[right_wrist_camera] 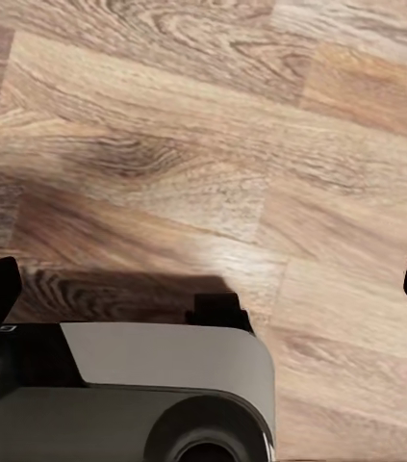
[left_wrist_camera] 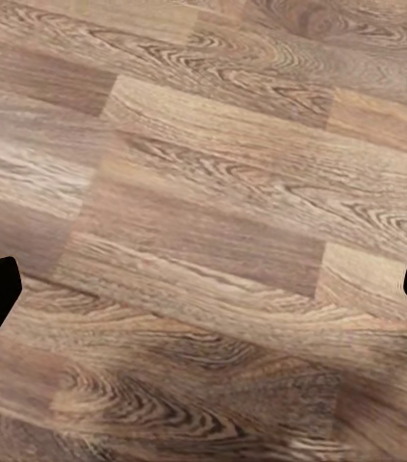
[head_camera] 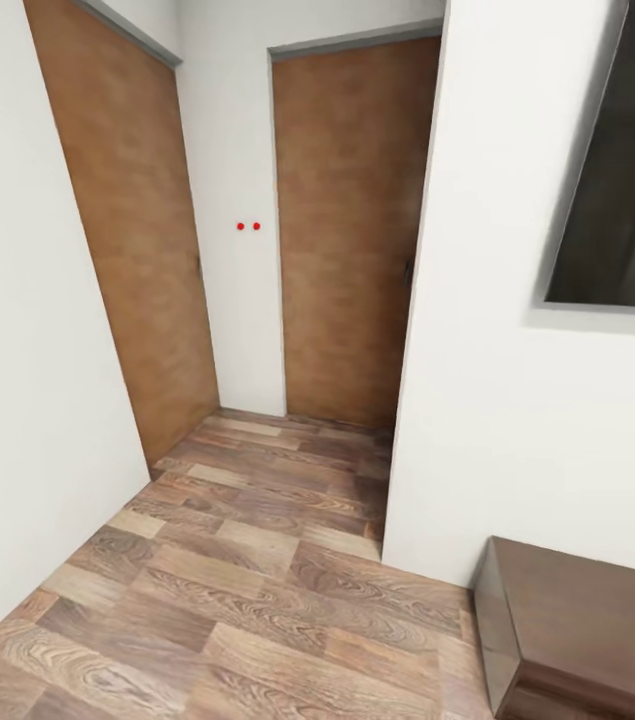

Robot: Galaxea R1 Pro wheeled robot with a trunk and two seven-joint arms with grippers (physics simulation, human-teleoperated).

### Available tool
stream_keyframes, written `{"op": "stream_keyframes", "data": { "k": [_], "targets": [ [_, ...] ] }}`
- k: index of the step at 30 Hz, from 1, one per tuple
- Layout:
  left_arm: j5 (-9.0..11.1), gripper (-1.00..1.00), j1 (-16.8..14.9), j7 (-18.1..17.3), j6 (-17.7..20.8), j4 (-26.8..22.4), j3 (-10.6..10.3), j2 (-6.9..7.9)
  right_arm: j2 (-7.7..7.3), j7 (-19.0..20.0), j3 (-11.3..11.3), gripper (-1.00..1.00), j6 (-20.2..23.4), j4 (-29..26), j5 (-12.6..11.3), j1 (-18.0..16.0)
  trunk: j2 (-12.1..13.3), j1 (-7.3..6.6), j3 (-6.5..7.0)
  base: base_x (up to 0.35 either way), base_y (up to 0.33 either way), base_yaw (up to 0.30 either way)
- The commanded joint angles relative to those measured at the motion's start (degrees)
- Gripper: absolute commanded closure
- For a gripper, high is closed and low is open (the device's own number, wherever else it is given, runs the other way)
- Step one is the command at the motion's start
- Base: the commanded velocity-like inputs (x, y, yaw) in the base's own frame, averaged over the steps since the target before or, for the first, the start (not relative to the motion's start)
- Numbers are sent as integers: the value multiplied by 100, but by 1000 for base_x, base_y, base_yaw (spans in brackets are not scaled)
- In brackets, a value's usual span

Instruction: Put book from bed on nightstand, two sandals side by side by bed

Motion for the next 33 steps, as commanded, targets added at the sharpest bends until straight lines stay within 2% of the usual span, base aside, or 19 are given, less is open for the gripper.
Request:
{"op": "stream_keyframes", "data": {
  "k": [1, 33],
  "targets": [
    [2, -100, -1, -3, -15, 0, 1, -1, 1, -3, -7, -100, -9, 3, -3, -4, -3, 0, -6, 0, 0, -287],
    [-6, -100, -1, -3, -15, 0, -18, -10, -7, -4, -10, -100, -13, 5, -4, -4, -3, 0, -6, 0, 0, -287]
  ]
}}
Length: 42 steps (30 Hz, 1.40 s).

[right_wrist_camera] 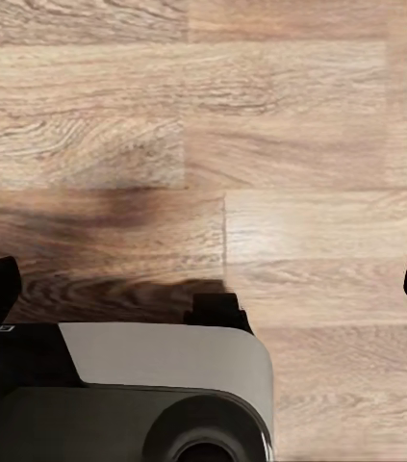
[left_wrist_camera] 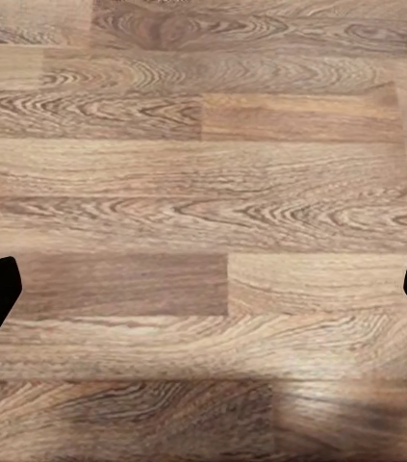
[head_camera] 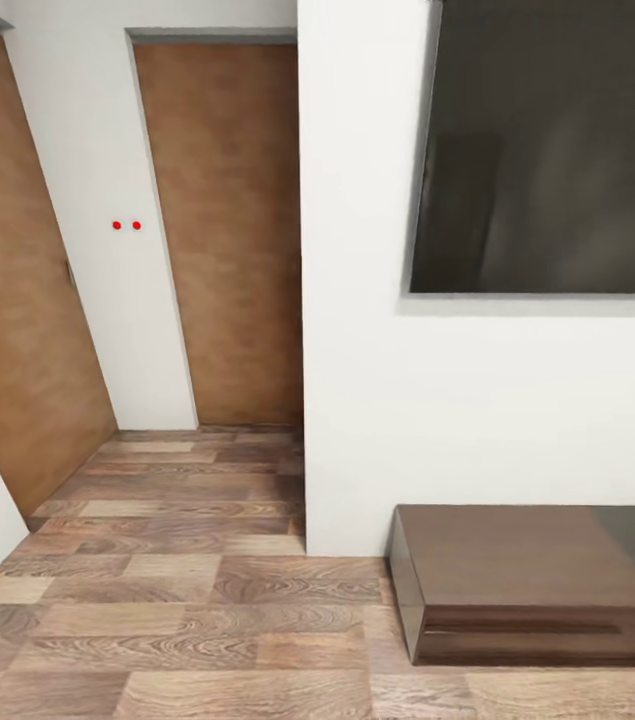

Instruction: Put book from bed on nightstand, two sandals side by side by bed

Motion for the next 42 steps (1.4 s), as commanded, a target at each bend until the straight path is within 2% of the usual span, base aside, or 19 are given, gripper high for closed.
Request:
{"op": "stream_keyframes", "data": {
  "k": [1, 12, 42],
  "targets": [
    [3, -100, -1, -3, -15, -1, 2, 0, 1, 1, -7, -100, -10, 3, -3, -4, -3, 0, -6, 0, 0, -288],
    [4, -100, -1, -3, -15, -1, 2, 0, 2, -8, -7, -100, -251, 10, -3, -4, -3, 0, 8, 0, 0, -293],
    [1, -100, -1, -3, -15, -1, -7, 0, 4, -13, -7, -100, -278, 11, -3, -4, -3, 0, 77, 0, 0, -297]
  ]
}}
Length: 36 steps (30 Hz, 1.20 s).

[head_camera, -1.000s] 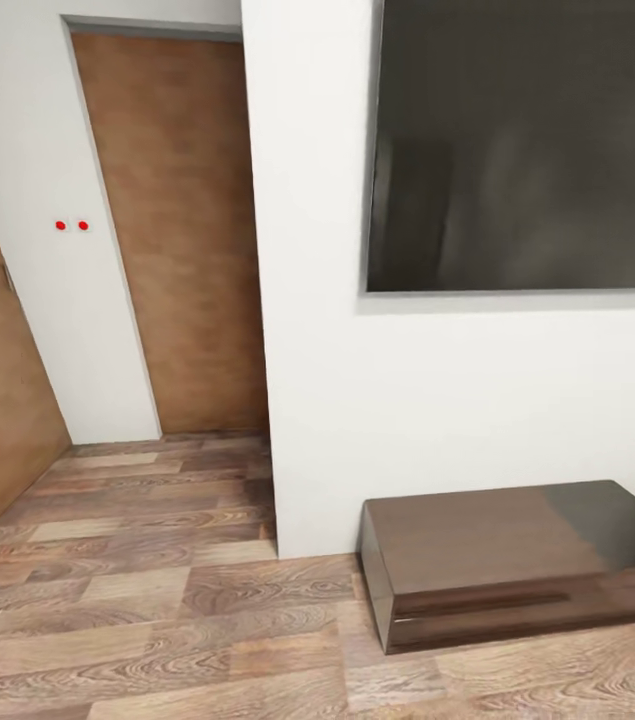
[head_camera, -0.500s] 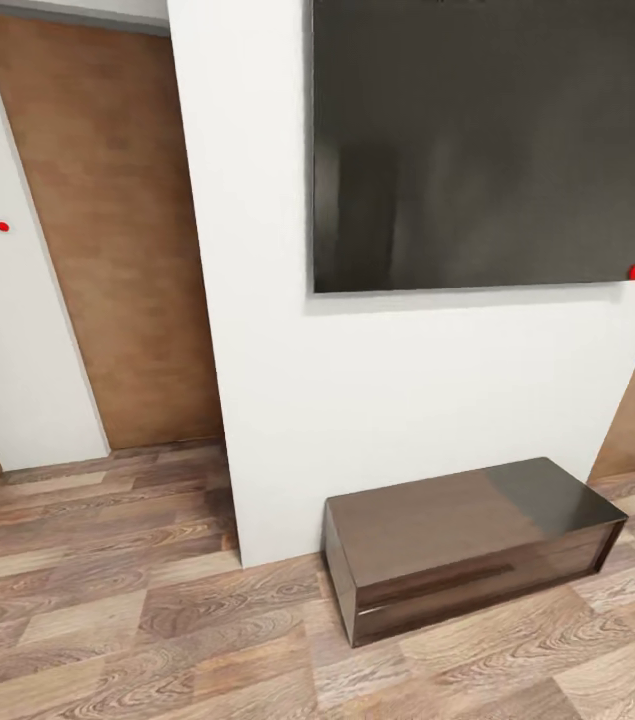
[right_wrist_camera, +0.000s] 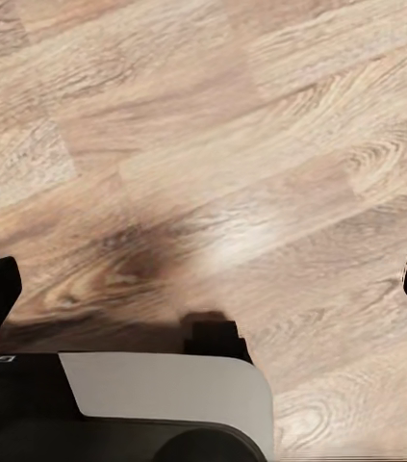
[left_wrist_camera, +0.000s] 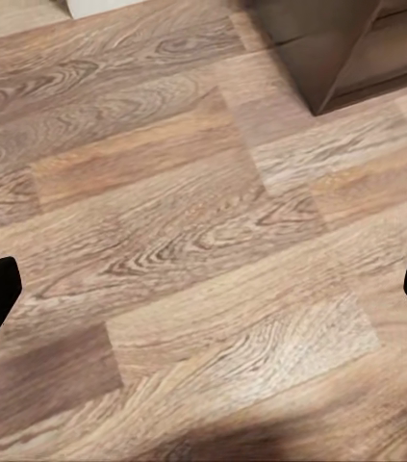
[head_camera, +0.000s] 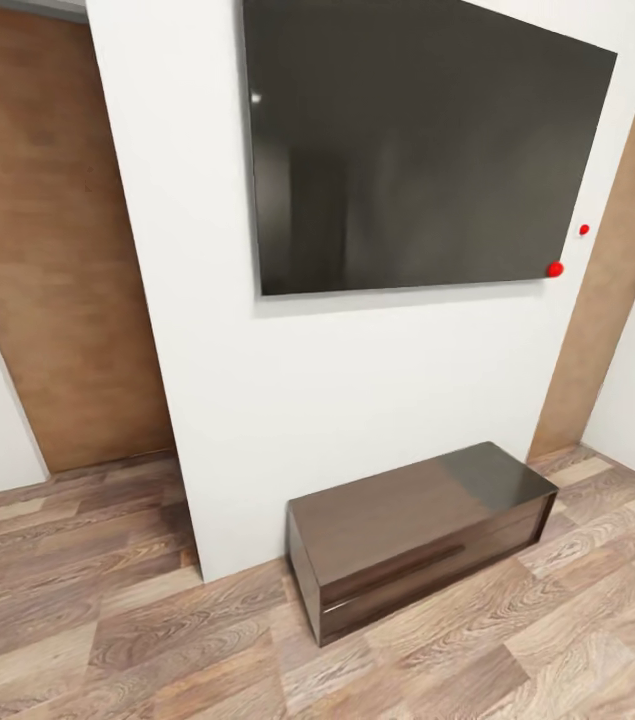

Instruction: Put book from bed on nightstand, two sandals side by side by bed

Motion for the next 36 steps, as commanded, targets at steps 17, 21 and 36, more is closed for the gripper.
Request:
{"op": "stream_keyframes", "data": {
  "k": [17, 21, 36],
  "targets": [
    [5, -100, -1, -3, -15, -1, 13, 7, 2, -1, -7, -100, -20, 6, -3, -5, -3, 0, 36, 0, 0, -297],
    [5, -100, -1, -3, -15, -1, 17, 8, -1, -1, -7, -100, -20, 6, -3, -5, -3, 0, 46, 0, 0, -297],
    [10, -100, -1, -3, -15, -1, 26, 9, 4, -1, -6, -100, -20, 6, -3, -5, -3, 0, 84, 0, 0, -297]
  ]
}}
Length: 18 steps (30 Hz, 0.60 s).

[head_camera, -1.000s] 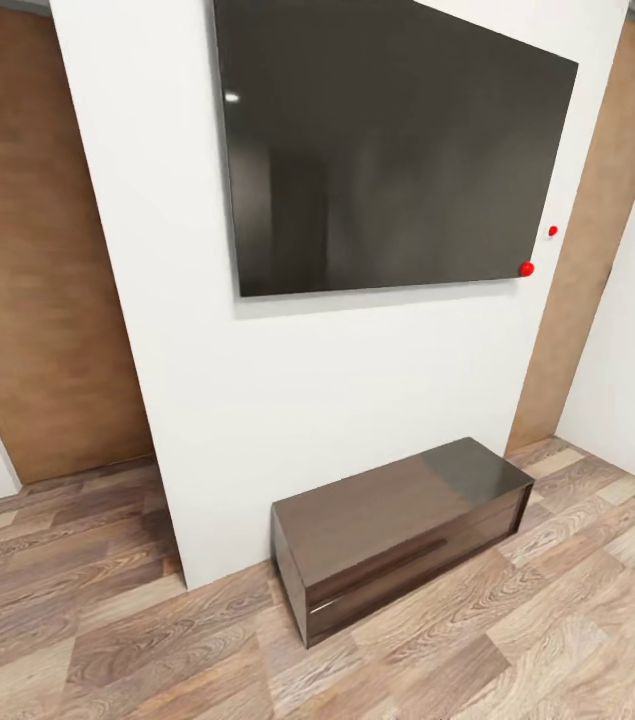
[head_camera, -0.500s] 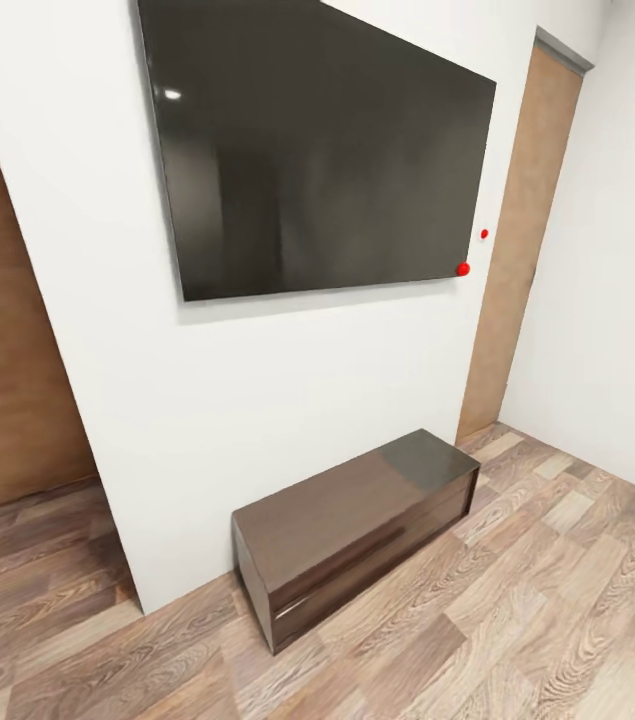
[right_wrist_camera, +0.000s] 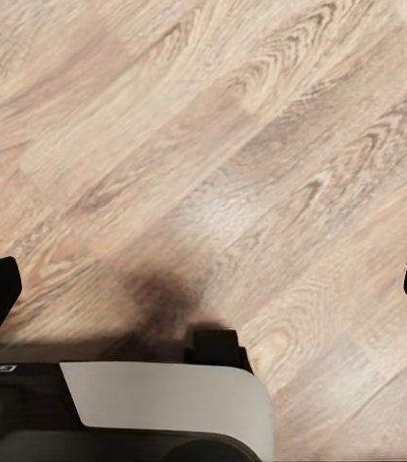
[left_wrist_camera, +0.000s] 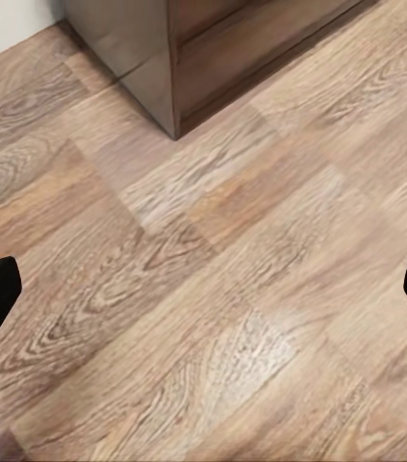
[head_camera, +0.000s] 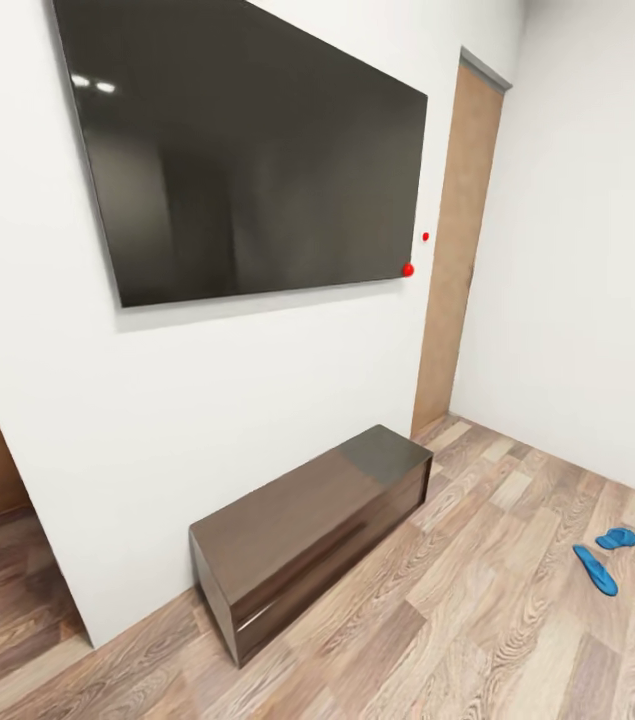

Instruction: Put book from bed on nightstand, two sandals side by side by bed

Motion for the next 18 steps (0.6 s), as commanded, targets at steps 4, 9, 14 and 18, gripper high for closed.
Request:
{"op": "stream_keyframes", "data": {
  "k": [4, 9, 14, 18],
  "targets": [
    [6, -100, -1, -3, -15, -1, 4, -1, 1, -1, -8, -100, -20, 6, -3, -5, -3, 0, 5, 0, 0, -297],
    [6, -100, -1, -3, -15, -1, 5, -1, 0, -1, -8, -100, -20, 6, -3, -5, -3, 0, 18, 0, 0, -297],
    [7, -100, -1, -3, -15, -1, 0, -1, 3, -1, -1, -100, -20, 6, -3, -5, -3, 0, 31, 0, 0, -296],
    [7, -100, -1, -3, -15, -1, 1, -1, 4, -1, 0, -100, -20, 6, -3, -5, -3, 0, 42, 0, 0, -296]
  ]
}}
